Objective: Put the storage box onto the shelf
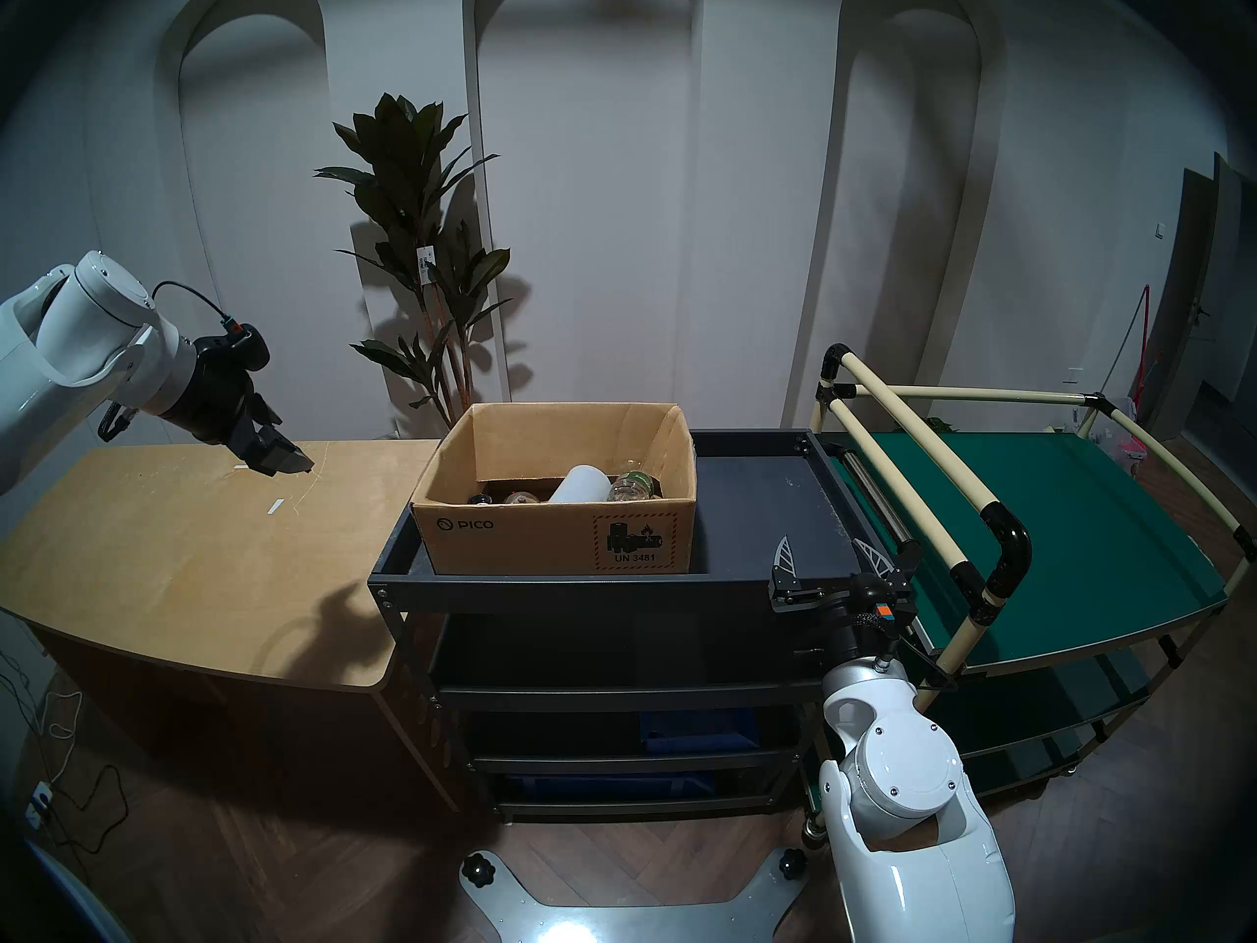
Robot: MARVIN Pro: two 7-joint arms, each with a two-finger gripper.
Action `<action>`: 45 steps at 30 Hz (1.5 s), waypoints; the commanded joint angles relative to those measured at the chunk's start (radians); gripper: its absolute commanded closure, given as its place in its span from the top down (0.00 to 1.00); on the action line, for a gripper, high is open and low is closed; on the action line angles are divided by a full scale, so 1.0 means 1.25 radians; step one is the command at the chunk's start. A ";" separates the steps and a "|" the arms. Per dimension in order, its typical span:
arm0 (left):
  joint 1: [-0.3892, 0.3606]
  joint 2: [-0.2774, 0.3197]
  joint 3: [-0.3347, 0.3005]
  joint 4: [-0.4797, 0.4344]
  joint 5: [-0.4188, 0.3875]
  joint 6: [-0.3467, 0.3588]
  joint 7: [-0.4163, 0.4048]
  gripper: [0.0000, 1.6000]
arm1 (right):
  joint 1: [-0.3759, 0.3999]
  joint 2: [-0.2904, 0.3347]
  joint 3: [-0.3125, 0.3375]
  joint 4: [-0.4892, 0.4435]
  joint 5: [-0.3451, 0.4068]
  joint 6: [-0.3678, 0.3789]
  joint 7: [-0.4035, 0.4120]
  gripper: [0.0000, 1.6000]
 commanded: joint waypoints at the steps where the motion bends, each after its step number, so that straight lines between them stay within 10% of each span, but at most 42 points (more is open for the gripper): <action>1: 0.006 0.015 -0.011 0.003 -0.071 -0.013 0.013 1.00 | 0.007 0.000 0.001 -0.015 -0.001 -0.005 -0.001 1.00; 17: 0.047 -0.006 -0.004 0.007 -0.225 -0.080 0.043 1.00 | 0.010 0.000 0.001 -0.010 0.001 -0.005 0.000 1.00; 45: 0.127 -0.091 -0.012 0.085 -0.511 -0.352 0.307 1.00 | 0.012 0.001 0.001 -0.018 0.003 -0.006 0.000 1.00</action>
